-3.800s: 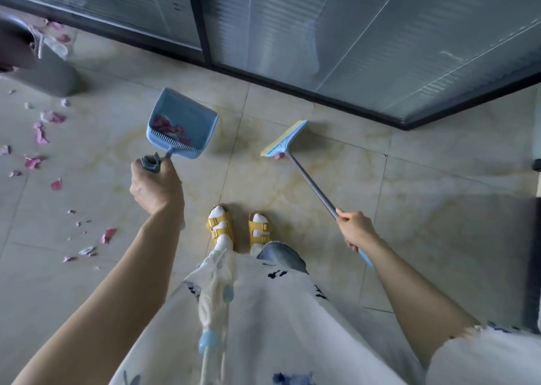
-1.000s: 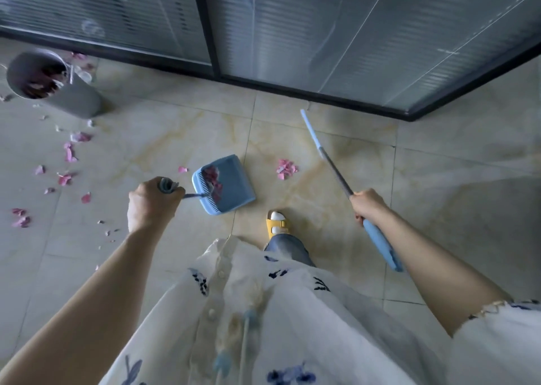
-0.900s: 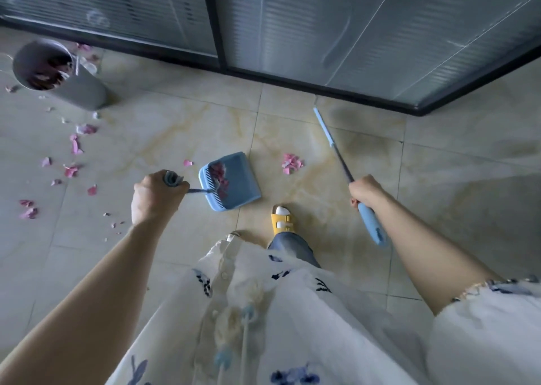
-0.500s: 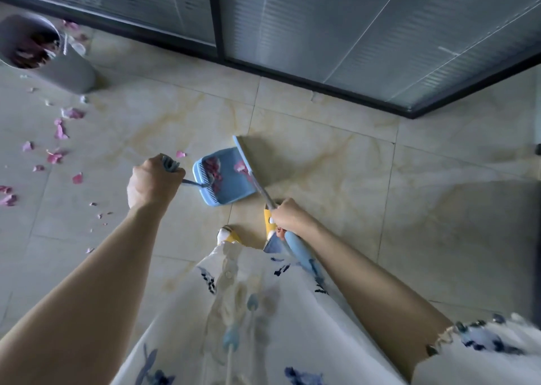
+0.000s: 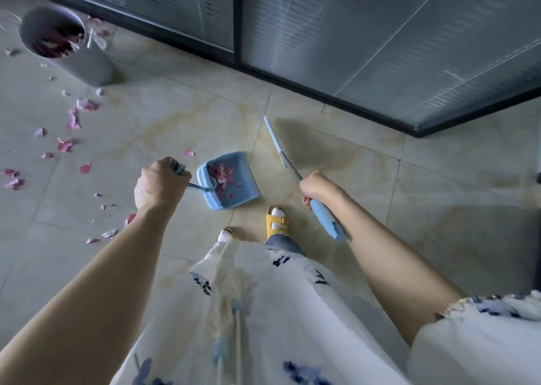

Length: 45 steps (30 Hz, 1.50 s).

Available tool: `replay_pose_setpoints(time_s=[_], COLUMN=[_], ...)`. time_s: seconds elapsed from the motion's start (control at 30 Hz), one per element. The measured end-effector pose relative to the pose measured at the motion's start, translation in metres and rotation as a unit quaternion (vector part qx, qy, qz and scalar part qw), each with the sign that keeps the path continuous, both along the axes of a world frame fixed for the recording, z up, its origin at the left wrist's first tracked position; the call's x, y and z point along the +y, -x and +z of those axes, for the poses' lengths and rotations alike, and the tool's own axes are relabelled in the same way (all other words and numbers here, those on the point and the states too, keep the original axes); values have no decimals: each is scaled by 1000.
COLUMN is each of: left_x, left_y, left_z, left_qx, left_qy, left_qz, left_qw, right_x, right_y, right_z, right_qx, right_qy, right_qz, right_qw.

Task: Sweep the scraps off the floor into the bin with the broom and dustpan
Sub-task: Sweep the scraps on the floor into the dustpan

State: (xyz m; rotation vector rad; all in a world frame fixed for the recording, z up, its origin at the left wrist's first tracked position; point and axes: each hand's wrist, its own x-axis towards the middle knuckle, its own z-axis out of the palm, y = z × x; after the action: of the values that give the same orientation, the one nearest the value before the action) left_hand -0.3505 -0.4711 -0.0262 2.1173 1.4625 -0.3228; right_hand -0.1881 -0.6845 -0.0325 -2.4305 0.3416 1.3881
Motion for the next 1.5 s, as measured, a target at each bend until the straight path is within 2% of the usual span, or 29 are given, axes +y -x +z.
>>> replay_pose_setpoints(time_s=[0.2, 0.3, 0.37, 0.5, 0.73, 0.93, 1.2, 1.4, 1.5], left_x=[-5, 1, 2, 10, 28, 50, 78, 111, 125], left_y=[-5, -5, -4, 2, 0, 19, 20, 17, 12], left_z=[1, 0, -1, 0, 6, 20, 41, 70, 85], left_qx=[2, 0, 4, -23, -111, -161, -229, -257, -290], left_qy=[-1, -3, 6, 94, 221, 244, 270, 242, 228], left_qz=[2, -4, -4, 40, 172, 276, 317, 350, 374], left_qw=[1000, 1000, 1000, 994, 954, 915, 880, 868, 851], right_x=[15, 8, 10, 29, 63, 95, 139, 194, 224], right_y=[51, 31, 19, 13, 3, -7, -25, -58, -74], right_z=[-8, 3, 13, 29, 42, 55, 64, 87, 98], right_qx=[97, 131, 130, 66, 19, 26, 97, 102, 120], right_qy=[-34, -73, -76, 0, 17, -3, -65, -103, -82], right_qz=[69, 30, -4, 49, 76, 72, 58, 150, 191], right_qw=[992, 988, 989, 997, 997, 997, 991, 978, 971])
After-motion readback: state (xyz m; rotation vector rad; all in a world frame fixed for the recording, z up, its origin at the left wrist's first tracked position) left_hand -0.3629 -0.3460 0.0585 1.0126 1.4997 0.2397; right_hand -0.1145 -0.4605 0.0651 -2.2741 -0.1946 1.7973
